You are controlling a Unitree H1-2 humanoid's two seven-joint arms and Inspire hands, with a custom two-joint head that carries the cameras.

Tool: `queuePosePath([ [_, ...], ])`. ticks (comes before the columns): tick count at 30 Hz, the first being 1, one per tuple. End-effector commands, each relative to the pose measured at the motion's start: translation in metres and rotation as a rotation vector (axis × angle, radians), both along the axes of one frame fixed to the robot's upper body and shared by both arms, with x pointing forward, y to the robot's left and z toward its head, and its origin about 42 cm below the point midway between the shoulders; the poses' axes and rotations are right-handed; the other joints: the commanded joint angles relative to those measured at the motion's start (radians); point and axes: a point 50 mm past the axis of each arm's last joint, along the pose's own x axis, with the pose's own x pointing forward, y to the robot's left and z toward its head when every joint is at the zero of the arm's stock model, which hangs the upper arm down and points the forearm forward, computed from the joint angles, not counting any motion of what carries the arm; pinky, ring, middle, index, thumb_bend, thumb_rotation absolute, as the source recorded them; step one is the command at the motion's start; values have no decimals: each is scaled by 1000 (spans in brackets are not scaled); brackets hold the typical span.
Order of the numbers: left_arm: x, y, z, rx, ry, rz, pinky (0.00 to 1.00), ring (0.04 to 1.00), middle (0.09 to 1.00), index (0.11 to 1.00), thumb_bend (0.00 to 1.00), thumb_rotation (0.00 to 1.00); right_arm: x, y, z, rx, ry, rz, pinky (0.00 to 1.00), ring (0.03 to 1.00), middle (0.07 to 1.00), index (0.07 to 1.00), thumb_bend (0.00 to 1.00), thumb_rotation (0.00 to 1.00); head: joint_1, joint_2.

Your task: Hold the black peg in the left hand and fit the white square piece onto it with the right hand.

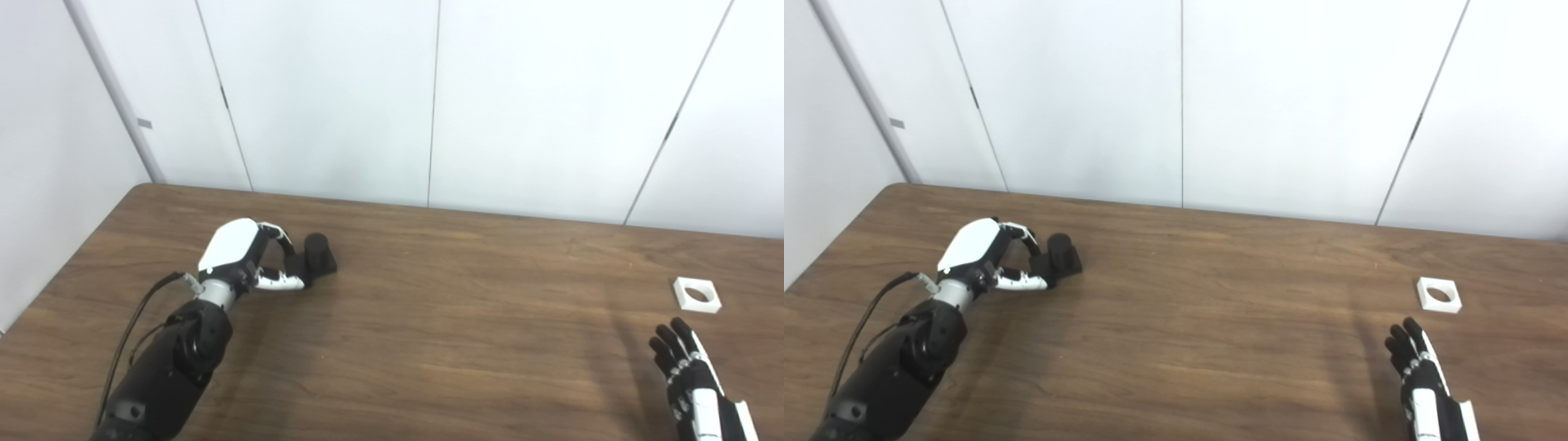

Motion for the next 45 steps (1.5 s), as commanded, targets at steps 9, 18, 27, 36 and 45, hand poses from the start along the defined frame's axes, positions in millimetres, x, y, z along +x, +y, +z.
queuePosePath([
  [9,-22,-27,22,102,-117,-171,1000,879,787,487,520,50,-21,4,-16,-14,54,-16,945,910,913,933,543,988,-44,21],
  [18,-40,-62,15,103,-125,-296,1000,865,771,486,522,51,-17,7,-13,19,43,-35,902,880,876,914,584,949,-87,47],
  [27,-56,-88,7,68,-76,-382,1000,867,773,486,521,49,-18,7,-5,28,42,-38,913,885,874,916,629,945,-123,75],
  [36,-77,-114,-6,17,-20,-432,1000,881,788,487,521,50,-17,5,4,21,37,-38,902,883,878,904,602,952,-155,104],
  [45,-98,-134,-18,-20,46,-463,1000,893,799,487,519,53,-15,5,14,5,35,-43,888,882,865,896,589,933,-165,124],
])
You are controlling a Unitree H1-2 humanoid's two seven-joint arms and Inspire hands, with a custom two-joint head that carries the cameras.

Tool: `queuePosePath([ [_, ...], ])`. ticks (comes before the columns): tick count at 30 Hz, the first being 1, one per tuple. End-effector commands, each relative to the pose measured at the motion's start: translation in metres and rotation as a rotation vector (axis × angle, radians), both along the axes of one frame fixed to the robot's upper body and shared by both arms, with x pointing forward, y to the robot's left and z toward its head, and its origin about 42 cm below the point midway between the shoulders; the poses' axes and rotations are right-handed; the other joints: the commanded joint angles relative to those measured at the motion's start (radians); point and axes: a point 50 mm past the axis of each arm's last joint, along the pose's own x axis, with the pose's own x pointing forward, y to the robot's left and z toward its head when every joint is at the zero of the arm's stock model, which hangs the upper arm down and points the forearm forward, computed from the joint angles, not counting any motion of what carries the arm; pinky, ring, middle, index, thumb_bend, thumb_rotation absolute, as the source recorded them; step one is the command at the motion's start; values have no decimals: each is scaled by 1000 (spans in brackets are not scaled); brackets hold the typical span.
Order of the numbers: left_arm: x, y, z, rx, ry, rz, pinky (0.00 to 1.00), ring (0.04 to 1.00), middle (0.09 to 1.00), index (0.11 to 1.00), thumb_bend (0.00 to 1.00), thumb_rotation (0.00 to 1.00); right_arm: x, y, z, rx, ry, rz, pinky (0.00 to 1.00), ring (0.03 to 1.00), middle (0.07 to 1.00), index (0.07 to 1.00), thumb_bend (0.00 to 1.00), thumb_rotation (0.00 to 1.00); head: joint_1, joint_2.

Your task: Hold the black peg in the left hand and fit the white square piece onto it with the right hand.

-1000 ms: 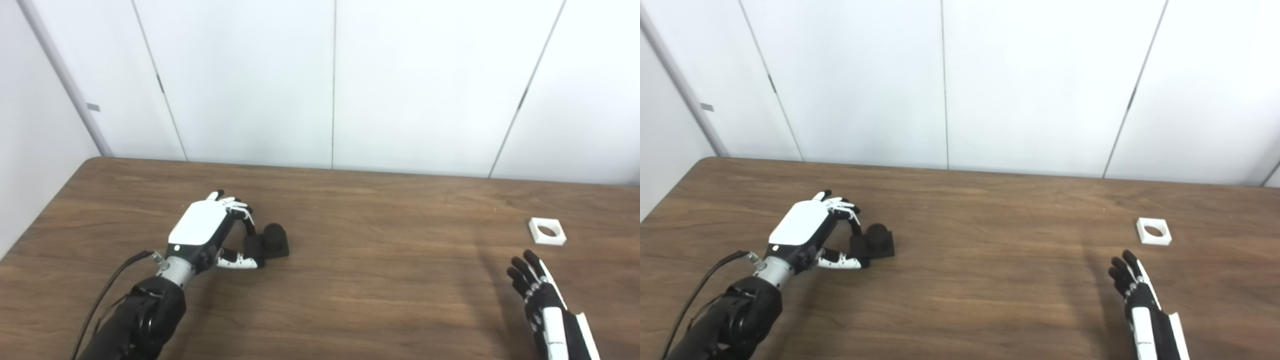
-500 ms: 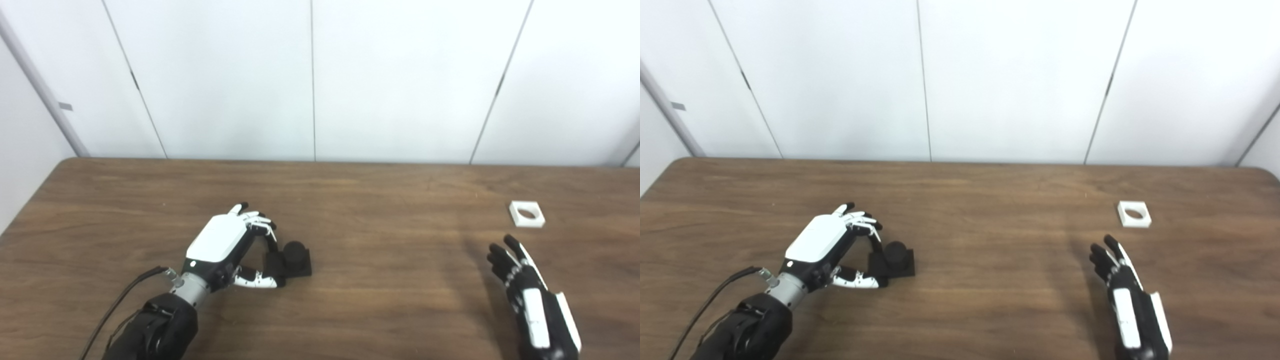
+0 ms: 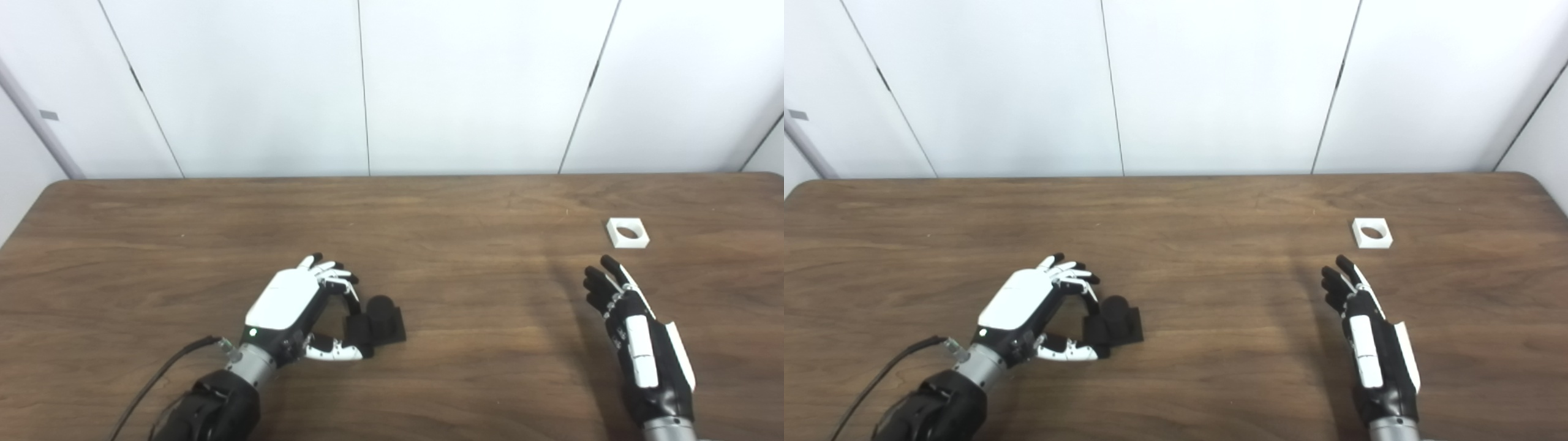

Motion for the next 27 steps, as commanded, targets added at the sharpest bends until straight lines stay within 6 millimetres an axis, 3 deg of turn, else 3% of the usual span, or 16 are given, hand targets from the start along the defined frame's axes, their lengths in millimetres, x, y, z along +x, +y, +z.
queuePosePath([
  [1,-7,-7,3,11,7,-35,1000,895,800,487,519,53,-16,3,5,5,-12,-13,887,882,865,894,584,930,0,8],
  [19,-15,-23,14,57,168,-87,1000,891,785,485,520,52,-16,-1,7,10,-13,-25,894,883,875,892,567,892,-22,39],
  [27,-15,-21,14,73,187,-94,1000,886,788,485,521,51,-12,-9,15,-33,-19,-56,909,886,878,881,545,710,-39,44],
])
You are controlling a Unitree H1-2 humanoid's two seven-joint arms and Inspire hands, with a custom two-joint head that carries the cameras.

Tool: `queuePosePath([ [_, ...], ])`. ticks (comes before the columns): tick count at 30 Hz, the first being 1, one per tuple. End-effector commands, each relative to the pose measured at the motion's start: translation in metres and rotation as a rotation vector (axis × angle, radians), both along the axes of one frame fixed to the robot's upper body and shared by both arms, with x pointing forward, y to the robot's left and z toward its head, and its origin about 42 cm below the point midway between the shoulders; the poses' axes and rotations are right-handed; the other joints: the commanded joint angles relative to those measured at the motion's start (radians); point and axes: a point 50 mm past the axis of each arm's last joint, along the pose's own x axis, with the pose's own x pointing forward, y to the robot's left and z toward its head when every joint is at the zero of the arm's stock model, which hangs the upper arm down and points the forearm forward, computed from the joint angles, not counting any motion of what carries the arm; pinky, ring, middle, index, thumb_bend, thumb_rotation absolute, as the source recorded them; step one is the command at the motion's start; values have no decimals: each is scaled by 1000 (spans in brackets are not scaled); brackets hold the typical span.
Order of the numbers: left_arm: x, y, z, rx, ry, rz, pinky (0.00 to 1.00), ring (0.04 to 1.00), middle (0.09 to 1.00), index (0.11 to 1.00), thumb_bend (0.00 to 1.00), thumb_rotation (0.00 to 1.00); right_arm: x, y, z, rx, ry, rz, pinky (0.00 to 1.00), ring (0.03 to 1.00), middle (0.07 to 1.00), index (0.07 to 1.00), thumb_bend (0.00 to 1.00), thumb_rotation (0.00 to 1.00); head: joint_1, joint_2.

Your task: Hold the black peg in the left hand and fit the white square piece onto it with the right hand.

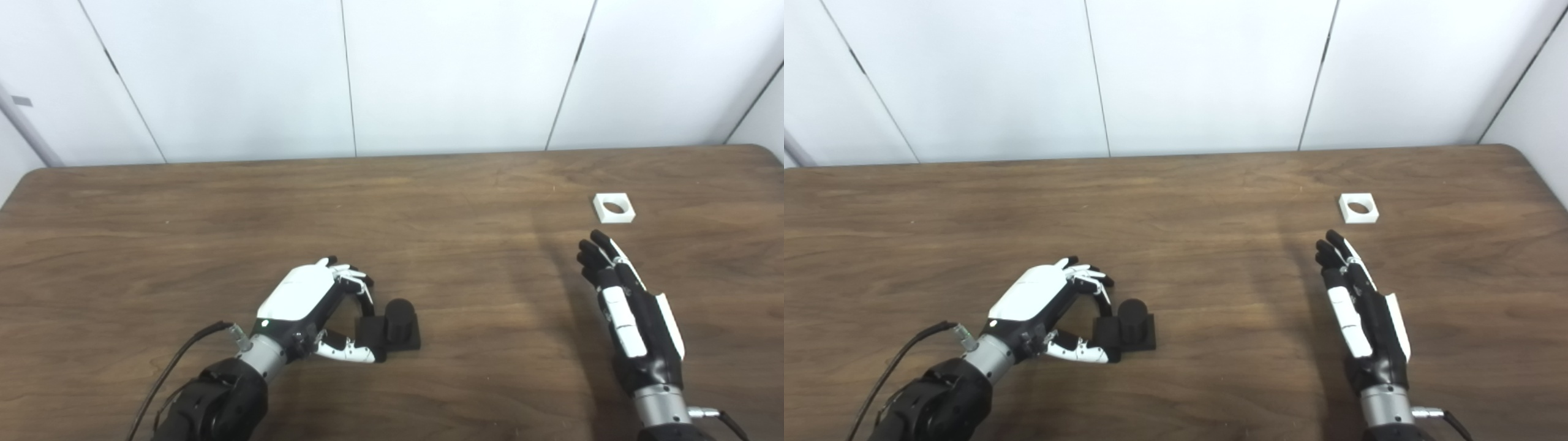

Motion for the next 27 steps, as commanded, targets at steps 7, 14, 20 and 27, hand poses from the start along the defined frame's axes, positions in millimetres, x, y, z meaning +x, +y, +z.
queuePosePath([
  [7,-4,3,-6,35,38,-37,1000,889,792,485,521,51,10,-22,34,-240,-48,-145,849,865,842,790,655,435,-38,-2],
  [14,-4,7,-7,45,33,-34,1000,892,795,486,521,51,37,-47,67,-371,-70,-218,919,913,873,693,755,250,-95,-6],
  [20,-5,10,-8,48,22,-41,1000,890,791,486,520,50,64,-75,100,-543,-54,-276,891,905,870,669,829,217,-153,-5],
  [27,-6,15,-9,50,1,-54,1000,875,781,486,521,50,91,-91,124,-736,-4,-264,860,904,877,664,871,195,-220,-4],
])
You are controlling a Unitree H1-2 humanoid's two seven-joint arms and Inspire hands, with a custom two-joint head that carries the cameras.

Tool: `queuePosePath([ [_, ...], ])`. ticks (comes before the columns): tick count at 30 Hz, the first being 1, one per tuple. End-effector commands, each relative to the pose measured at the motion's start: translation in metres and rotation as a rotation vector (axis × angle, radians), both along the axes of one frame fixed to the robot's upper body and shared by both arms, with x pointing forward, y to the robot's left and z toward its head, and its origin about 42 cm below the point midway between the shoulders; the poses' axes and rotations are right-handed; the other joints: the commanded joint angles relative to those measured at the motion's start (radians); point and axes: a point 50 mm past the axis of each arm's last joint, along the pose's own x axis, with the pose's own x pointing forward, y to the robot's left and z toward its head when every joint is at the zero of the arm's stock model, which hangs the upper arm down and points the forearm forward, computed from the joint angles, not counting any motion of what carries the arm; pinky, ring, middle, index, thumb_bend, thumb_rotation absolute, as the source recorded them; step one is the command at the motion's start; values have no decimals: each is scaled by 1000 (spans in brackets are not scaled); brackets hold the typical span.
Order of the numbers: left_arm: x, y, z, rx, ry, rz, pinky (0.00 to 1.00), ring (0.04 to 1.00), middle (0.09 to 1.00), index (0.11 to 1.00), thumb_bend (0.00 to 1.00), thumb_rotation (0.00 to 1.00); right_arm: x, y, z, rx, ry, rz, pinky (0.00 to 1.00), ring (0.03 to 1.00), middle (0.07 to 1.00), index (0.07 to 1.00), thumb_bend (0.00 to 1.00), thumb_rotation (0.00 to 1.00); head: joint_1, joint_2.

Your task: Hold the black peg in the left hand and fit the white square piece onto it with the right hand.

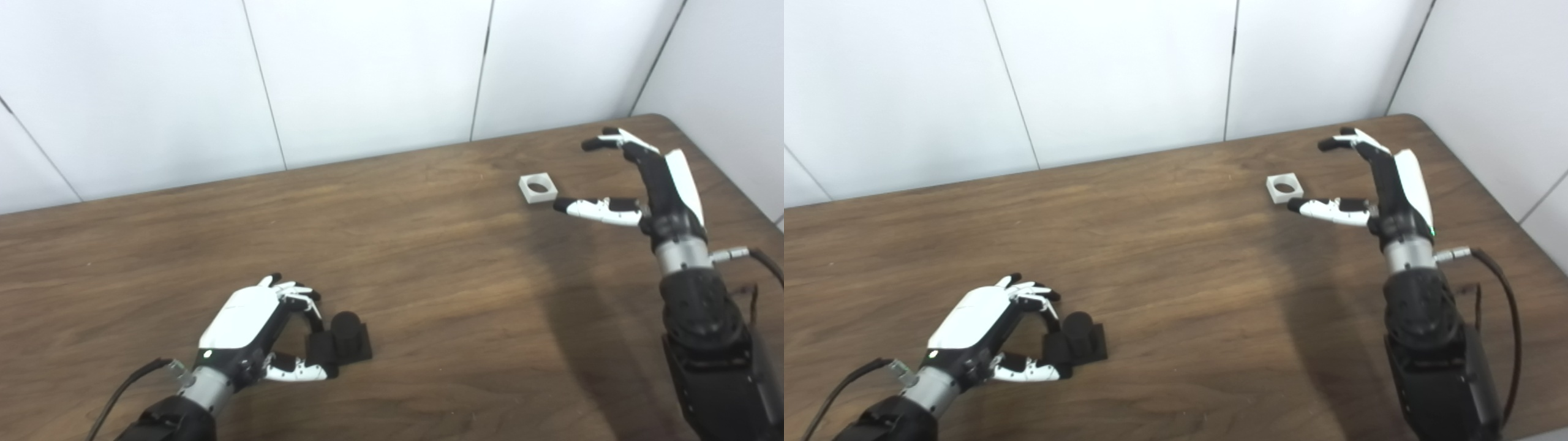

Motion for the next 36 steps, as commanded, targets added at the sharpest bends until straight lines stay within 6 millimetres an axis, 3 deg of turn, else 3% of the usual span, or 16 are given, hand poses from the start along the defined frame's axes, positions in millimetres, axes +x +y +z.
queuePosePath([
  [1,-3,6,-6,26,22,-29,1000,873,781,486,520,50,18,-7,22,-111,-6,7,847,901,884,663,881,194,-19,2],
  [6,-3,11,-7,28,18,-31,1000,869,780,486,520,50,44,-13,30,-220,82,24,911,937,901,671,873,192,-51,1],
  [12,-4,16,-7,28,27,-27,1000,869,776,486,520,49,89,-13,33,-357,223,60,876,960,906,683,897,171,-68,3],
  [19,-5,20,-5,38,27,-29,1000,868,771,486,520,49,128,-9,34,-459,342,99,992,984,918,686,898,150,-75,1],
  [28,-9,20,-5,37,32,-37,993,862,770,486,519,48,158,-3,36,-569,441,107,1000,998,917,685,902,153,-79,3],
  [36,-10,19,-4,41,36,-31,992,862,769,486,520,49,170,-7,38,-636,517,86,992,983,910,696,899,142,-81,9],
])
